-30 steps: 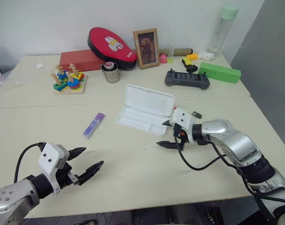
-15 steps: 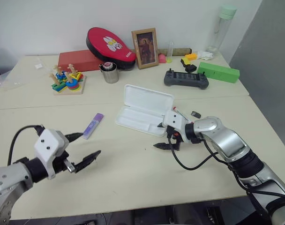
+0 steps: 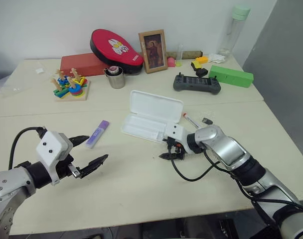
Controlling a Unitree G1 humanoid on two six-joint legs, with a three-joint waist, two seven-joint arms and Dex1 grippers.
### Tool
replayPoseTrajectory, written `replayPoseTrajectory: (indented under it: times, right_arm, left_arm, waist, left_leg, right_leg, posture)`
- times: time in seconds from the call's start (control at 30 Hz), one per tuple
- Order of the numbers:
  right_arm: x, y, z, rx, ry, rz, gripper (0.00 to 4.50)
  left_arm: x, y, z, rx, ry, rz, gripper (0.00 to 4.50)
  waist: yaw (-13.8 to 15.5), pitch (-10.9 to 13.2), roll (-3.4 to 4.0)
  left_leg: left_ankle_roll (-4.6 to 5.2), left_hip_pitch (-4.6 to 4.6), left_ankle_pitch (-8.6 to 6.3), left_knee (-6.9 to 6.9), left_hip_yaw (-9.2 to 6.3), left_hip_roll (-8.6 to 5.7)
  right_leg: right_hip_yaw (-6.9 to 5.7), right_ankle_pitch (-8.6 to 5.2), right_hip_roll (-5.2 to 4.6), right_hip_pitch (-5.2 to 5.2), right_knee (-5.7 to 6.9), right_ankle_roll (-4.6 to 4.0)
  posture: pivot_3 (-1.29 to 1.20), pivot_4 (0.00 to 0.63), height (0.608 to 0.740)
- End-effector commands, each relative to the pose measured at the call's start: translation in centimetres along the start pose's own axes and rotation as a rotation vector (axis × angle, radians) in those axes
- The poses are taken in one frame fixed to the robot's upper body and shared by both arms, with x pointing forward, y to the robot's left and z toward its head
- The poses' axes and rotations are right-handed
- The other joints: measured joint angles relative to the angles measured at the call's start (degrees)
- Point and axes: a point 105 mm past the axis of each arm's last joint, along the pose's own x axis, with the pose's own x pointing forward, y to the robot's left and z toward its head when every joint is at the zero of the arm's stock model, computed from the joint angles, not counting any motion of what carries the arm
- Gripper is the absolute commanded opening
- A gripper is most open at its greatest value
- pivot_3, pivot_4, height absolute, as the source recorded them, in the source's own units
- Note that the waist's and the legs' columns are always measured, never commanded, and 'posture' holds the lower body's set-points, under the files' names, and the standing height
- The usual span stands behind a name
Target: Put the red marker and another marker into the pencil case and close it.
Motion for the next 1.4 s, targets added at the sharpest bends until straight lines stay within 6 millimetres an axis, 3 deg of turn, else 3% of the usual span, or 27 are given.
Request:
replayPoseTrajectory:
  times: [0.03,0.37,0.57,0.7,0.83,0.97,1.4]
  right_arm:
    - [-0.1,0.1,-0.3,0.001,0.024,0.016,2.47]
    - [-0.2,0.3,-0.5,-0.018,0.037,0.028,0.03]
    - [-0.1,0.3,-1.0,-0.024,0.056,0.027,0.03]
    - [-0.4,0.6,-0.3,-0.067,0.014,0.04,0.03]
    - [-1.4,2.1,-1.2,-0.208,0.03,0.103,0.03]
    - [-2.0,2.6,-1.8,-0.182,0.028,0.12,0.03]
    - [-4.6,4.9,-1.2,-0.228,-0.037,0.23,0.03]
  left_arm:
    - [-0.1,0.1,1.1,0.049,-0.028,0.013,4.5]
    - [0.2,0.1,0.9,0.045,-0.026,0.015,4.5]
    - [0.3,0.1,0.8,0.046,-0.025,0.016,4.5]
    - [0.2,0.2,0.7,0.048,-0.021,0.019,4.5]
    - [0.2,0.3,0.5,0.044,-0.012,0.021,4.5]
    - [0.2,0.5,-0.2,0.04,0.005,0.028,4.5]
    - [0.0,0.7,-0.8,0.044,0.022,0.024,4.5]
  waist:
    - [0.0,0.0,0.0]
    - [-0.1,0.0,-0.01]
    - [-0.1,0.0,-0.01]
    - [-0.1,0.0,-0.01]
    - [0.1,0.0,-0.01]
    - [-0.1,0.0,-0.01]
    - [-0.1,0.0,-0.02]
  left_leg:
    - [0.0,0.0,0.0,0.0,0.0,0.0]
    - [0.0,0.01,0.0,-0.01,0.0,0.0]
    - [0.0,0.02,0.0,0.0,0.0,0.0]
    - [0.0,0.03,0.0,-0.01,0.0,0.0]
    - [0.0,-0.01,0.0,-0.01,0.0,0.0]
    - [0.0,0.0,-0.01,-0.01,0.0,0.0]
    - [0.0,0.02,0.0,0.0,-0.01,0.0]
  right_leg:
    - [0.0,0.01,0.0,0.0,-0.01,-0.01]
    - [0.01,0.01,0.0,0.0,-0.01,-0.02]
    - [0.01,0.01,0.0,0.02,0.0,-0.01]
    - [0.0,0.01,0.0,0.02,0.0,-0.02]
    - [-0.01,0.0,0.0,0.02,-0.02,-0.01]
    - [-0.01,-0.01,-0.01,0.02,-0.05,0.02]
    - [-0.02,-0.02,0.0,0.04,-0.02,0.02]
  posture:
    - [0.0,0.15,0.74]
    - [0.0,0.15,0.74]
    - [0.0,0.15,0.74]
    - [0.0,0.15,0.74]
    - [0.0,0.15,0.74]
    - [0.0,0.15,0.74]
    - [0.0,0.15,0.74]
